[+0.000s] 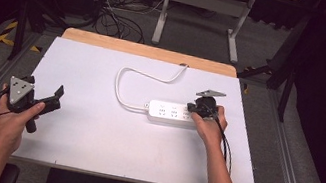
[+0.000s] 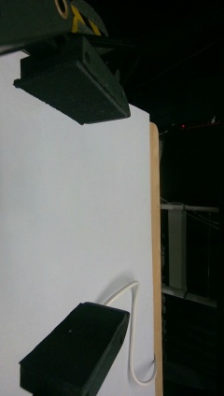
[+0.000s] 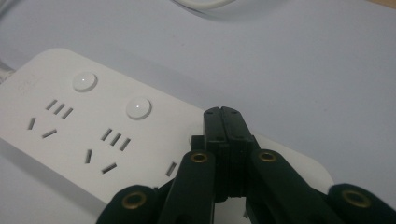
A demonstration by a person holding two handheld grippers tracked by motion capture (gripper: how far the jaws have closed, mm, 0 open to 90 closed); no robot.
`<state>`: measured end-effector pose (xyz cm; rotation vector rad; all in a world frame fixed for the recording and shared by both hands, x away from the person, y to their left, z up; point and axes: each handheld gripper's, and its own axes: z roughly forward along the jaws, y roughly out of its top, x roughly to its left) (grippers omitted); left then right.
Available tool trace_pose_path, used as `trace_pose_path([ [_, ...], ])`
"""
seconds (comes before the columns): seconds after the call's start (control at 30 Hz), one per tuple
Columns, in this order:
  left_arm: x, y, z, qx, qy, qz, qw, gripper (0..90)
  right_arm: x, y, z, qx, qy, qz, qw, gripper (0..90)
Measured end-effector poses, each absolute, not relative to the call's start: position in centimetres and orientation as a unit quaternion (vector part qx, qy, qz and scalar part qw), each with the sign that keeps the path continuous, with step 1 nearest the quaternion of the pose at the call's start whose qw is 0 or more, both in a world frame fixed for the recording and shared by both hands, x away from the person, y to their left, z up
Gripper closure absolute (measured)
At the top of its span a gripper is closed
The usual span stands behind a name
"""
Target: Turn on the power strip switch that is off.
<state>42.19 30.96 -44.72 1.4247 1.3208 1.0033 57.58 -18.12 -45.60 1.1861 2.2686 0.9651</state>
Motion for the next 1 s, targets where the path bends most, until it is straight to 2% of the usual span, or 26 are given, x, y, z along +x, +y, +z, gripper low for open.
trace_pose_path([
  [0.3, 42.25, 31.09, -44.75, 0.577, 0.538, 0.408, 0.460, 6.2, 57.48, -17.59, -45.54, 0.417, 0.812, 0.355, 0.203, 90.0],
  [0.43, 42.21, 31.05, -44.73, 0.577, 0.537, 0.408, 0.461, 6.3, 57.59, -17.78, -45.62, 0.426, 0.809, 0.358, 0.190, 90.0],
  [1.0, 42.21, 30.87, -44.73, 0.579, 0.538, 0.405, 0.459, 6.4, 57.39, -17.53, -45.93, 0.431, 0.806, 0.353, 0.199, 90.0],
])
